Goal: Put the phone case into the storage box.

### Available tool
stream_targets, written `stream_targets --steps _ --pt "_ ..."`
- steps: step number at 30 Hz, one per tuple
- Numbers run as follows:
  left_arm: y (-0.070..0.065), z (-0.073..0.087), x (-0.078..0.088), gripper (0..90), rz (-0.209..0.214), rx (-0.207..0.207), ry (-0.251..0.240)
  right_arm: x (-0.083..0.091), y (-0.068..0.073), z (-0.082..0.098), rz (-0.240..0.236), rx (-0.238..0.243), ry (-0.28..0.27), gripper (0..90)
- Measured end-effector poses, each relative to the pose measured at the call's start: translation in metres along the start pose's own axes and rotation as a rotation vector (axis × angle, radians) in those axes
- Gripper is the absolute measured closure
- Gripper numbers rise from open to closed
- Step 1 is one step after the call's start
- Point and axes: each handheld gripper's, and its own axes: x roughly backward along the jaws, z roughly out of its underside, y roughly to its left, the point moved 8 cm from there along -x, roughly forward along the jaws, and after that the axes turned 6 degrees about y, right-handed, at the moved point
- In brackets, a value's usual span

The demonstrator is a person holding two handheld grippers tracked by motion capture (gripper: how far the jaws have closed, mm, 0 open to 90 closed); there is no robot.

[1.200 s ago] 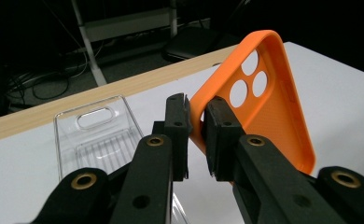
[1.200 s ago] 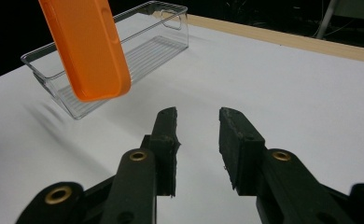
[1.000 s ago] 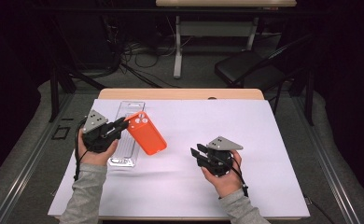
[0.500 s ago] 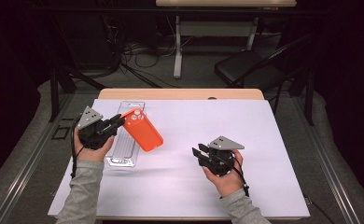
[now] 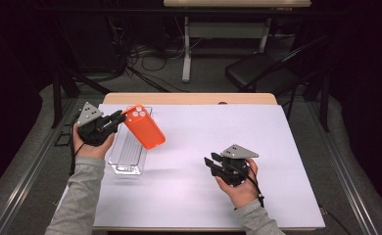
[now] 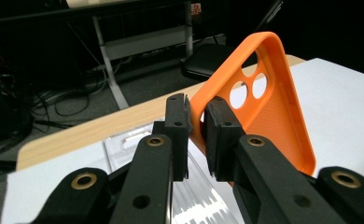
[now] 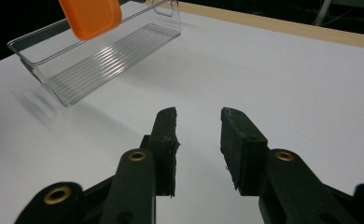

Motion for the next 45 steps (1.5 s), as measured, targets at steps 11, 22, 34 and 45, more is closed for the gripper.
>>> stream_targets --steps 11,22,34,45 --pt "0.018 -0.015 -0.012 81.0 -0.041 -0.059 0.008 0.004 -0.008 0.007 -0.008 0.0 0.013 61.5" --pt "0.031 -0.027 -0.029 81.1 -0.07 -0.083 0.029 0.008 -0.016 0.011 -0.006 -0.004 0.003 53.8" --pt "0.042 -0.036 -0.045 81.0 -0.092 -0.118 0.046 0.015 -0.025 0.012 0.018 0.033 -0.035 42.1" --pt "0.057 -0.042 -0.054 81.0 -0.12 -0.155 0.065 0.014 -0.028 0.016 0.039 0.073 -0.025 34.7"
